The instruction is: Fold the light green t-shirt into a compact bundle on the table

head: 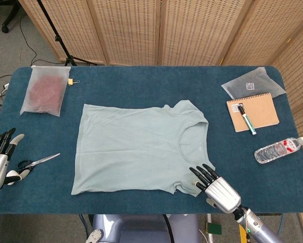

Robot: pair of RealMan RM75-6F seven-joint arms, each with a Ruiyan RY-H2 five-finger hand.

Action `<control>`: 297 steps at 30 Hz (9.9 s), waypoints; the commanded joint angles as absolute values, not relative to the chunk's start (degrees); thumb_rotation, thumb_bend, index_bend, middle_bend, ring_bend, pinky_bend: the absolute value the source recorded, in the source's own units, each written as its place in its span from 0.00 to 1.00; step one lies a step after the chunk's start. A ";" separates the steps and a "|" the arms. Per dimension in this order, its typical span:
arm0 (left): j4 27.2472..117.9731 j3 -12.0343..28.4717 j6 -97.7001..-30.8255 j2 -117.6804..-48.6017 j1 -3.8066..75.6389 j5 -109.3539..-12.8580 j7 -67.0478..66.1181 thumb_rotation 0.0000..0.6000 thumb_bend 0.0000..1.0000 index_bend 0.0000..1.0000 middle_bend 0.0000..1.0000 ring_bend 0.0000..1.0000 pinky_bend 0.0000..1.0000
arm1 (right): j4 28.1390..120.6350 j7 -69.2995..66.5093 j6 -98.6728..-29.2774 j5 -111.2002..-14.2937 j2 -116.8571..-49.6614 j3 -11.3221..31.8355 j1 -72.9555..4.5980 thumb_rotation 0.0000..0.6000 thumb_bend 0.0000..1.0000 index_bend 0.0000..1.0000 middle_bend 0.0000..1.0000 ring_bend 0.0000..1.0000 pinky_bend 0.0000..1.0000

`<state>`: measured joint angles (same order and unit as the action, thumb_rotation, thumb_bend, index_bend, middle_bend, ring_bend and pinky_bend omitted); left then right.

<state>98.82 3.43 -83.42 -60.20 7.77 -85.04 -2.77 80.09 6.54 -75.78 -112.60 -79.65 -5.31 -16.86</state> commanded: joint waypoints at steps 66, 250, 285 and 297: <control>98.70 3.60 -81.81 -60.75 8.55 -83.49 -4.01 1.00 0.00 0.00 0.00 0.00 0.00 | 72.65 11.41 -74.23 -107.31 -89.25 -7.30 -21.53 1.00 0.48 0.60 0.00 0.00 0.05; 61.39 -12.94 -106.14 -81.46 12.10 -107.22 12.50 1.00 0.52 0.79 0.00 0.00 0.00 | 89.54 -12.79 -82.78 -113.52 -70.26 -11.15 -28.26 1.00 0.72 0.65 0.00 0.00 0.05; 76.23 2.84 -63.80 -79.94 28.77 -81.35 -3.02 1.00 0.52 0.79 0.00 0.00 0.00 | 72.03 -15.55 -52.25 -84.53 -81.65 3.81 -40.55 1.00 0.72 0.65 0.00 0.00 0.05; 75.35 4.23 -58.84 -82.06 30.16 -75.98 -7.56 1.00 0.31 0.00 0.00 0.00 0.00 | 67.69 -11.93 -49.21 -81.62 -84.06 4.19 -41.07 1.00 0.31 0.12 0.00 0.00 0.05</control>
<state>75.12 4.07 -59.16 -81.99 30.04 -76.39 -7.14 67.81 -12.68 -49.12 -82.09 -83.93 4.06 -41.15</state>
